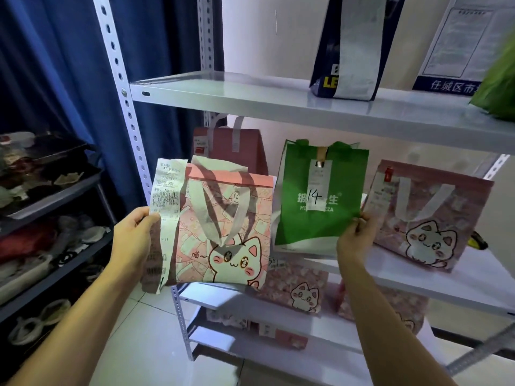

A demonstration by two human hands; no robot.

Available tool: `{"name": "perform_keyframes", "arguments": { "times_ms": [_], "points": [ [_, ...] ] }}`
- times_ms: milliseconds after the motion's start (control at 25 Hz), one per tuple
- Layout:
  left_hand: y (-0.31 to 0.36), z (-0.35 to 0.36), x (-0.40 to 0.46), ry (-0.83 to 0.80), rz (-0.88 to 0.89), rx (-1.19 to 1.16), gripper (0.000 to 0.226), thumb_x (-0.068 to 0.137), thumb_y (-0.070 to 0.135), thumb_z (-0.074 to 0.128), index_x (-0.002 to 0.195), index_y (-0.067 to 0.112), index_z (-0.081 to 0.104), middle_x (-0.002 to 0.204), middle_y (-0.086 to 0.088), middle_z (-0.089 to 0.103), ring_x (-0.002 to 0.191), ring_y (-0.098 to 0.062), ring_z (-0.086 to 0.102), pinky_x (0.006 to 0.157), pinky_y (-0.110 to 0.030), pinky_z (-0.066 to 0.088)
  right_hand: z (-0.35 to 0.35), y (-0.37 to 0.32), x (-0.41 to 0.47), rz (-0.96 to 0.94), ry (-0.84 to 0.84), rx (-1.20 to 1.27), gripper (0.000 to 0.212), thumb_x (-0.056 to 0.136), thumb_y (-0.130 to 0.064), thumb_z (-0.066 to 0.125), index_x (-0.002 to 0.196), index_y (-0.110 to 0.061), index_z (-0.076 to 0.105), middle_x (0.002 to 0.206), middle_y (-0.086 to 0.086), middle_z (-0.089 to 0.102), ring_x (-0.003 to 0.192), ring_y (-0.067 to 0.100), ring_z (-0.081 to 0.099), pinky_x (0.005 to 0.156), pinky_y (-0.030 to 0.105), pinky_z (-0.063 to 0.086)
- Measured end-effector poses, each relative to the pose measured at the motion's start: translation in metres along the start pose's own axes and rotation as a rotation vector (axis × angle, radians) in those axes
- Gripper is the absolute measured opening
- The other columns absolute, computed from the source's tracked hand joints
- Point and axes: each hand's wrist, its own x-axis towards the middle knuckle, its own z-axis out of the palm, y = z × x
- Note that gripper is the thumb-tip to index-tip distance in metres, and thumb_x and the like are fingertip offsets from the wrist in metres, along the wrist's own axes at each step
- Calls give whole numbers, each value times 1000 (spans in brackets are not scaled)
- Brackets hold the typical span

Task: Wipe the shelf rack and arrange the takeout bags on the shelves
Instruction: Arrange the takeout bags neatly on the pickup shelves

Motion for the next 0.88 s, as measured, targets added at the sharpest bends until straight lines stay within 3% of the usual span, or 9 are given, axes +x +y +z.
{"name": "perform_keyframes", "arguments": {
  "times_ms": [80,160,280,320,400,520,640,760,880],
  "points": [
    [0,7,-3,18,1,7,18,93,9,56,87,14,72,82,0,75,66,-13,67,66,-31,54,9,7,5,30,14,-26,25,103,1,40,101,-23,46,89,-10,53,72,-9,54,67,9,43],
    [-1,11,-5,29,-2,19,20,94,10,56,86,17,72,78,4,75,65,-12,66,63,-29,53,16,12,6,42,72,-42,16,105,-6,41,106,-21,46,91,-8,58,75,-4,55,66,5,42],
    [-5,17,-7,19,-19,29,19,94,11,55,88,16,73,82,-2,75,68,-19,66,66,-32,53,26,15,10,35,132,-52,15,104,-8,42,115,-7,51,105,9,65,90,20,61,80,24,49],
    [-6,19,-6,15,-24,28,18,94,11,55,89,15,72,84,-4,76,69,-20,66,67,-34,53,31,15,11,17,120,-57,17,104,-6,42,117,-4,52,108,12,64,93,23,60,81,25,49],
    [-8,22,-5,2,-36,24,18,94,13,55,89,15,72,84,-6,76,68,-21,67,67,-36,54,38,11,7,-33,105,-71,17,103,-3,43,116,0,53,104,8,59,92,21,57,77,17,45],
    [-10,24,-5,-28,-57,14,19,92,13,56,86,17,73,83,-7,76,68,-23,67,69,-39,54,38,8,-1,-19,93,-57,15,102,-6,47,115,-2,54,100,3,58,92,21,58,81,29,48],
    [-8,25,-1,-48,-57,-9,21,89,12,57,82,20,74,81,-4,76,66,-20,67,67,-35,55,28,0,-9,43,50,-3,22,102,-17,52,123,-11,53,116,5,65,105,19,63,94,34,53],
    [-1,28,0,-90,-31,-27,22,87,12,57,81,23,75,79,0,77,64,-13,69,58,-28,55,18,-18,-27,3,59,-3,32,101,-21,55,132,-19,51,134,0,61,124,15,57,102,32,48],
    [10,30,4,-152,-6,-55,24,89,12,56,85,23,76,83,0,78,67,-12,72,56,-25,55,19,-47,-58,-115,-6,2,20,102,-20,54,121,-24,59,122,-2,64,107,10,62,85,15,50]
  ]
}}
